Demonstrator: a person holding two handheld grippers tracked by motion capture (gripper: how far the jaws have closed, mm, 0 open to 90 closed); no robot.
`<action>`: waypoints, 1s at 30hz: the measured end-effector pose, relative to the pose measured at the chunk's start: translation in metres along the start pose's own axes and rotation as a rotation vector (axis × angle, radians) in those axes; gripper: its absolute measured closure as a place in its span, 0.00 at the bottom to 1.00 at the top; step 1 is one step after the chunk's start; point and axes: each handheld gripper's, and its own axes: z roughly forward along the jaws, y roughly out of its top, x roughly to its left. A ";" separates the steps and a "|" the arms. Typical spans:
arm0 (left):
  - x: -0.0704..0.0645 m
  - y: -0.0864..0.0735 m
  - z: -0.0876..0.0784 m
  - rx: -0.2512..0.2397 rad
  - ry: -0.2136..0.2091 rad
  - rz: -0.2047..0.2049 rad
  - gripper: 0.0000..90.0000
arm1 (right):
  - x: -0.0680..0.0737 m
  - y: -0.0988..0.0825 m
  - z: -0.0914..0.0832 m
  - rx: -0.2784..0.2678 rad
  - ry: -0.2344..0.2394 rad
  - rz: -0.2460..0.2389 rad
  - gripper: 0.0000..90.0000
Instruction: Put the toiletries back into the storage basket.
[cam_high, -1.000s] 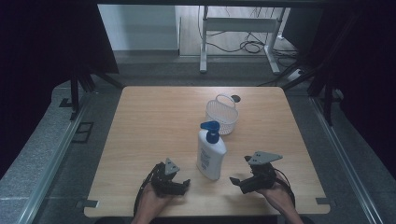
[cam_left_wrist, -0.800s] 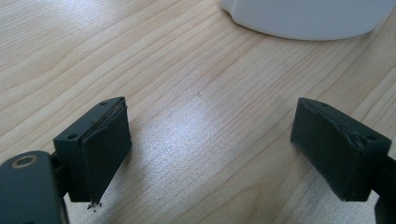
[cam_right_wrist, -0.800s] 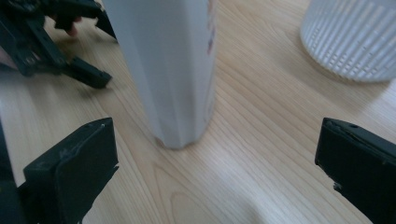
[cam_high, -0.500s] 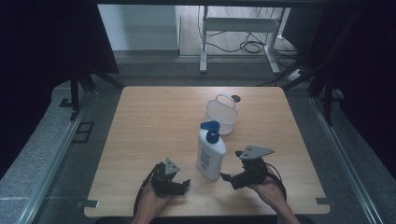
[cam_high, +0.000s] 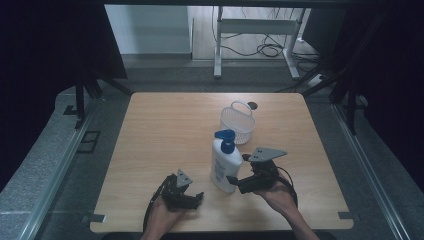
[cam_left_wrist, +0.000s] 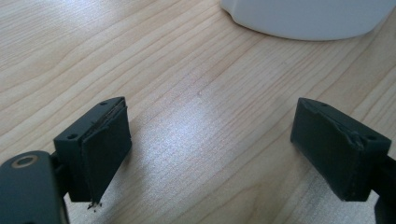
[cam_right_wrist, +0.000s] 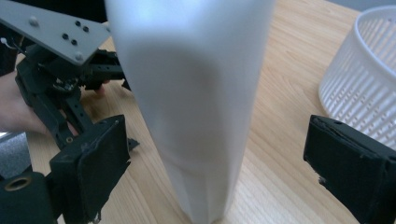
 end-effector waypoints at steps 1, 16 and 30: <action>0.000 0.000 0.000 0.001 0.001 0.000 0.13 | 0.000 0.002 0.001 -0.001 0.000 -0.004 0.08; 0.000 0.000 0.000 0.001 0.002 0.000 0.13 | 0.002 0.022 0.020 -0.022 -0.021 0.002 0.18; -0.001 0.000 0.000 0.001 0.004 -0.003 0.13 | 0.008 0.024 0.027 -0.003 -0.046 -0.051 0.40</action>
